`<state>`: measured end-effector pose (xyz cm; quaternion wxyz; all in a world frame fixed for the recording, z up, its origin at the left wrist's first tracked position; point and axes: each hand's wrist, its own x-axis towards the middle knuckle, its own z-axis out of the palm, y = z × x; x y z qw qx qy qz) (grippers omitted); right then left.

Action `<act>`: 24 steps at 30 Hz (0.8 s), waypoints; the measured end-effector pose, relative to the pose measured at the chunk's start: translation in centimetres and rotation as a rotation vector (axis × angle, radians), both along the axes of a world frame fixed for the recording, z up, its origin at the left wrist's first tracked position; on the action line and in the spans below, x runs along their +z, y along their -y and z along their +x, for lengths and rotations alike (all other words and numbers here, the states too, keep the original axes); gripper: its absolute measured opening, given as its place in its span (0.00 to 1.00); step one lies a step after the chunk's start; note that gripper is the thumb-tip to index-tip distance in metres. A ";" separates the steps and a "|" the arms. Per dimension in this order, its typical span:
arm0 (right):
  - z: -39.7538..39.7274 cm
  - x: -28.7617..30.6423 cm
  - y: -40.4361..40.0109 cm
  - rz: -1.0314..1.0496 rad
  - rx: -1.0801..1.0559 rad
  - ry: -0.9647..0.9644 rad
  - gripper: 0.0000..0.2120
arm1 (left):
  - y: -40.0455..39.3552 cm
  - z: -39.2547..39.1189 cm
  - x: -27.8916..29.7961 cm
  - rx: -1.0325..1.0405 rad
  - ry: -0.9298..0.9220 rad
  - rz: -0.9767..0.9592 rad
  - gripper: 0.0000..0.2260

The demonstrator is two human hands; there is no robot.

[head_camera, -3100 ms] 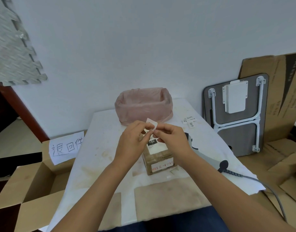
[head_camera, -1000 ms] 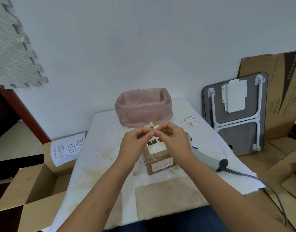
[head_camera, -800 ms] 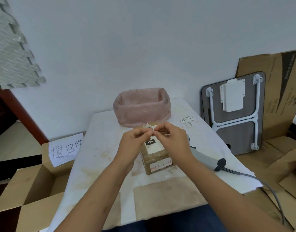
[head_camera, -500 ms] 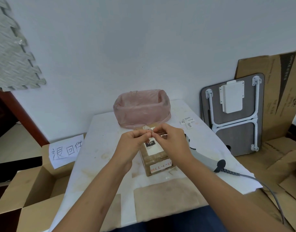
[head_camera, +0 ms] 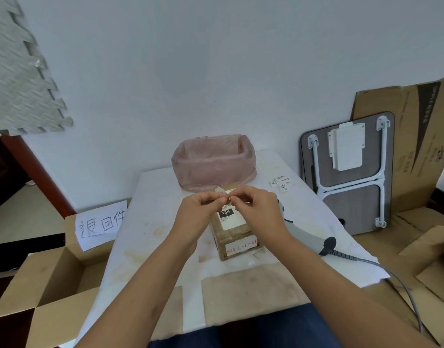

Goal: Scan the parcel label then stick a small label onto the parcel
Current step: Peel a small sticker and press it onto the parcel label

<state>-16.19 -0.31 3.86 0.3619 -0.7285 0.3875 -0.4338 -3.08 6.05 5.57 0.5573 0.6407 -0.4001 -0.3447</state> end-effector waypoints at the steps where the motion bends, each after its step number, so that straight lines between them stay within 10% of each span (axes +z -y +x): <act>1: 0.0 0.0 -0.1 0.002 -0.002 0.005 0.05 | -0.1 -0.1 0.1 -0.003 0.014 -0.005 0.04; 24: -1.3 1.3 -2.4 -0.071 0.010 -0.049 0.03 | -2.1 -1.0 0.8 -0.049 0.298 -0.029 0.05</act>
